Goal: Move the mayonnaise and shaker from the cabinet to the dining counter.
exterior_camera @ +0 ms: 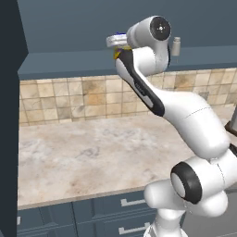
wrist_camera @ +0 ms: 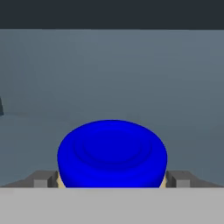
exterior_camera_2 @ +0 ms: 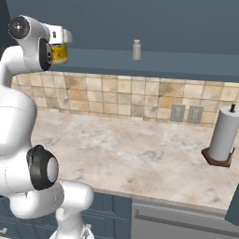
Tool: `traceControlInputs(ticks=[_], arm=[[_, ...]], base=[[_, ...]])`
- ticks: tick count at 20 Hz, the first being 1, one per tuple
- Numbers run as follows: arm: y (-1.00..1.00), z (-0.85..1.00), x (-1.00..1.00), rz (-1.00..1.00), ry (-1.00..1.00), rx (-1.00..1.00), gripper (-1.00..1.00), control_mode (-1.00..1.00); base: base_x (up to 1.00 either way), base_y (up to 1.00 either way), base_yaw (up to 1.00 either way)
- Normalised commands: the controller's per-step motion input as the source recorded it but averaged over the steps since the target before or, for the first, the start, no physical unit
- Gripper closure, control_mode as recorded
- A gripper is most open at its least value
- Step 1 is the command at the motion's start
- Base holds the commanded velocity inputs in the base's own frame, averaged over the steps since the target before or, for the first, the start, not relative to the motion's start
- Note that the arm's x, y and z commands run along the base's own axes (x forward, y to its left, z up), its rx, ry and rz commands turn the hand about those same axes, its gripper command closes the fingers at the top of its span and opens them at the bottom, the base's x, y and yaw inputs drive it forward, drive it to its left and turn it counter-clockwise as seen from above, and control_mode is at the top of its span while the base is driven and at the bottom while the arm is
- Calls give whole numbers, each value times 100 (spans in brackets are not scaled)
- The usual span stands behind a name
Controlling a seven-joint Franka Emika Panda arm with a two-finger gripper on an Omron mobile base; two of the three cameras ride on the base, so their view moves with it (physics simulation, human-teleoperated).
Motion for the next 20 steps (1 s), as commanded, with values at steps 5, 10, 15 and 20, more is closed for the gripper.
traceControlInputs(ticks=[5, 10, 15, 20], arm=[[0, 0, -100, 0, -9, 0, 100, -100], [0, 8, -89, 0, 0, 0, 100, -100], [-1, 17, -71, 0, 6, 0, 100, -100], [-17, 6, -44, 0, 15, 0, 100, -100]], base=[[0, 0, 0], [0, 0, 0], [0, 0, 0], [0, 0, 0]])
